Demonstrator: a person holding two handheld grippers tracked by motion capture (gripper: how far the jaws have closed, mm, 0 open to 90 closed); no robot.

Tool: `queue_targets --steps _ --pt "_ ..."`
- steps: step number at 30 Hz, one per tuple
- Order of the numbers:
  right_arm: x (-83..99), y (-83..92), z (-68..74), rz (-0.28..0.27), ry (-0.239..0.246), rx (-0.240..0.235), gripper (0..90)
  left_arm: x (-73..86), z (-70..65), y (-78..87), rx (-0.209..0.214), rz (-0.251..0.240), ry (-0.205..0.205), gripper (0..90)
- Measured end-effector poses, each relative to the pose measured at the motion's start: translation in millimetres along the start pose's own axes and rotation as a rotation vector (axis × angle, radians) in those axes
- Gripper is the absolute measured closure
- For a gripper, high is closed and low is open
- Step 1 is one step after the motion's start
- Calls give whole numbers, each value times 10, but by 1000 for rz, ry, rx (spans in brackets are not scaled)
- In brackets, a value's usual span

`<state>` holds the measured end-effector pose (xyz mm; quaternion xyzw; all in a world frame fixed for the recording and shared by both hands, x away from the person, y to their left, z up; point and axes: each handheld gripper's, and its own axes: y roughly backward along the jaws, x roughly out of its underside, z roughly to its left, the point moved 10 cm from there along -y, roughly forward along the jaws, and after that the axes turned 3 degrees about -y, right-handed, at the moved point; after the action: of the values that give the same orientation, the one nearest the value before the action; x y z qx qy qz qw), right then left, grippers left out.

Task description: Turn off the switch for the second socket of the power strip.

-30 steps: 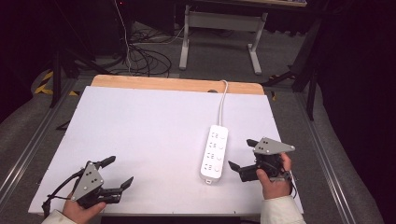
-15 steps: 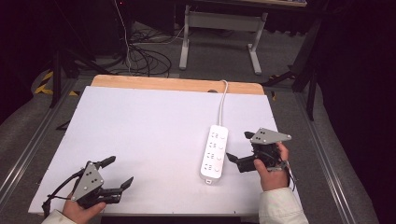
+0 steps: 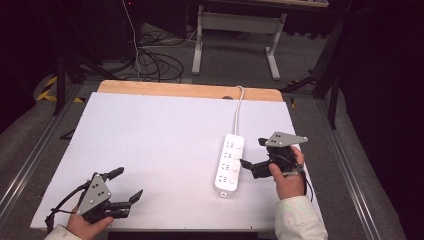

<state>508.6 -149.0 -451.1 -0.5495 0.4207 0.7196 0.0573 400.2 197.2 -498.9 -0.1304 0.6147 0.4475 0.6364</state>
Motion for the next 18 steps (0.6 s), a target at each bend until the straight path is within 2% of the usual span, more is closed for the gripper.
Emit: queue_targets --steps 1,3,4,5,6,7,8,10,13,14,16,17,18 --pt "-14 -21 -40 -10 -44 19 36 -1 -2 1 0 0 0 153" --pt "-18 -29 -53 -13 -58 30 43 -1 -3 1 0 0 0 153" --pt "-27 -58 -105 -26 -91 93 73 0 -1 1 0 1 -4 153" --pt "-27 -58 -105 -26 -91 93 73 0 -1 0 0 1 -4 153" --pt "-34 -73 -119 -27 -109 110 108 0 -1 -1 0 1 -4 154" --pt "-36 -94 -142 -20 -146 130 212 0 -1 -2 0 1 -5 153" --pt "-36 -94 -142 -20 -146 130 212 1 -4 -2 1 2 -1 153" --pt "-34 -112 -173 -15 -173 147 266 -1 -1 -1 0 1 -7 154" --pt "-28 -119 -175 -4 -173 142 303 -1 -2 1 -1 -1 -3 154" --pt "-23 -127 -147 8 -154 121 371 -1 -2 1 0 -2 -2 154" --pt "-24 -130 -142 11 -145 124 401 -1 -1 0 0 -2 -1 154" --pt "-27 -137 -140 18 -122 133 426 -2 -2 0 1 -2 -1 154" --pt "-35 -158 -122 28 -97 126 496 -2 -2 0 1 -2 -2 154"
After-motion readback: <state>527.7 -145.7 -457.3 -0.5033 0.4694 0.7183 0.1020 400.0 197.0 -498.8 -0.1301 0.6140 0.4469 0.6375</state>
